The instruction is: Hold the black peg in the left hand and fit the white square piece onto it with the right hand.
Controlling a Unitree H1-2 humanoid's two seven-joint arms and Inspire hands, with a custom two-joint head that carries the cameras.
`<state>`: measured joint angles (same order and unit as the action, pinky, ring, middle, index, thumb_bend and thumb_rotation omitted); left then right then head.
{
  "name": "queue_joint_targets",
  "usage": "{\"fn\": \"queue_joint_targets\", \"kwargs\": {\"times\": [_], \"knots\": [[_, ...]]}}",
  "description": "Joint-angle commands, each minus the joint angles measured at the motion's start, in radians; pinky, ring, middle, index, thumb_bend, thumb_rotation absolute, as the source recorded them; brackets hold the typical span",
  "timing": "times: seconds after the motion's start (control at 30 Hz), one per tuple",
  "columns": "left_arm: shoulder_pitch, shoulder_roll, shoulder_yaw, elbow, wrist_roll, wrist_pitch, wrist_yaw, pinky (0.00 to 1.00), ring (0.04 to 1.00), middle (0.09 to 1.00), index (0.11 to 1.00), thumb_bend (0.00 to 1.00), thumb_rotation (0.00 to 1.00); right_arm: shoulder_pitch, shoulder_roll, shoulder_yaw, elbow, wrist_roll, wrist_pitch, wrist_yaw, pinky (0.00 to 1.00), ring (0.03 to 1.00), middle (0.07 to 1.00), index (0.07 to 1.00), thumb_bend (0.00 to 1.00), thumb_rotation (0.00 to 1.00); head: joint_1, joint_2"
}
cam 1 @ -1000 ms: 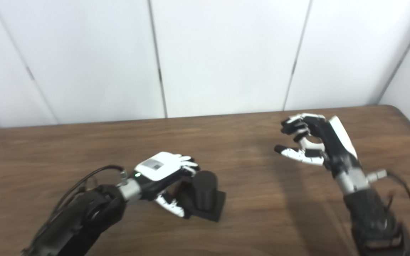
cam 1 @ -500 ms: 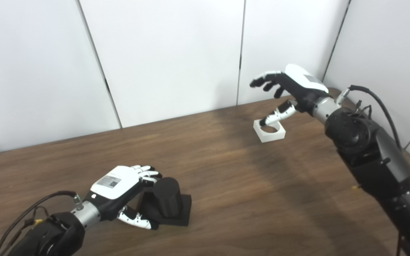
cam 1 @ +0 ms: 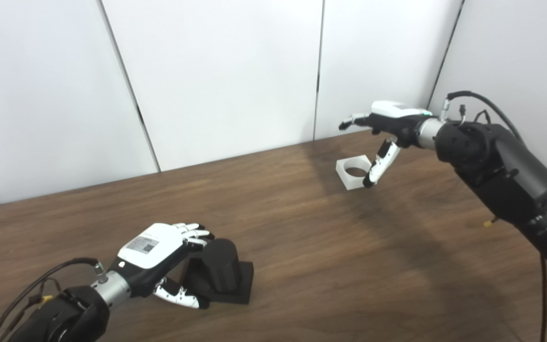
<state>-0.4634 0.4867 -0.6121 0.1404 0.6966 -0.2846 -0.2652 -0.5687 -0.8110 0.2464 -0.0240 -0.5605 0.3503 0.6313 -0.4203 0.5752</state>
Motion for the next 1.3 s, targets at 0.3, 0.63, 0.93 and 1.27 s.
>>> {"fn": "queue_joint_targets", "kwargs": {"times": [0.3,0.63,0.93,1.27], "knots": [[0.074,0.035,-0.045,0.068,0.061,-0.029,-0.051,0.90,0.918,0.863,0.489,0.52,0.06,-0.121,0.017,0.033,0.112,-0.082,0.020,0.006,0.87,0.976,0.974,0.946,0.95,0.31,-0.014,-0.001],[0.078,0.036,-0.048,0.046,0.059,-0.012,-0.072,0.90,0.923,0.869,0.490,0.52,0.06,-0.139,0.059,0.065,0.198,-0.140,0.009,-0.028,0.96,0.989,0.980,0.951,0.88,0.24,-0.003,0.001],[0.081,0.039,-0.047,0.029,0.055,-0.005,-0.081,0.91,0.929,0.868,0.490,0.52,0.06,-0.172,0.085,0.109,0.287,-0.174,0.007,-0.006,0.94,0.986,0.995,0.962,0.92,0.22,0.004,0.004],[0.085,0.038,-0.045,0.017,0.057,0.009,-0.091,0.92,0.930,0.875,0.490,0.52,0.06,-0.174,0.111,0.153,0.361,-0.217,-0.018,-0.063,0.90,0.955,0.959,0.921,0.88,0.15,0.014,0.009]]}}
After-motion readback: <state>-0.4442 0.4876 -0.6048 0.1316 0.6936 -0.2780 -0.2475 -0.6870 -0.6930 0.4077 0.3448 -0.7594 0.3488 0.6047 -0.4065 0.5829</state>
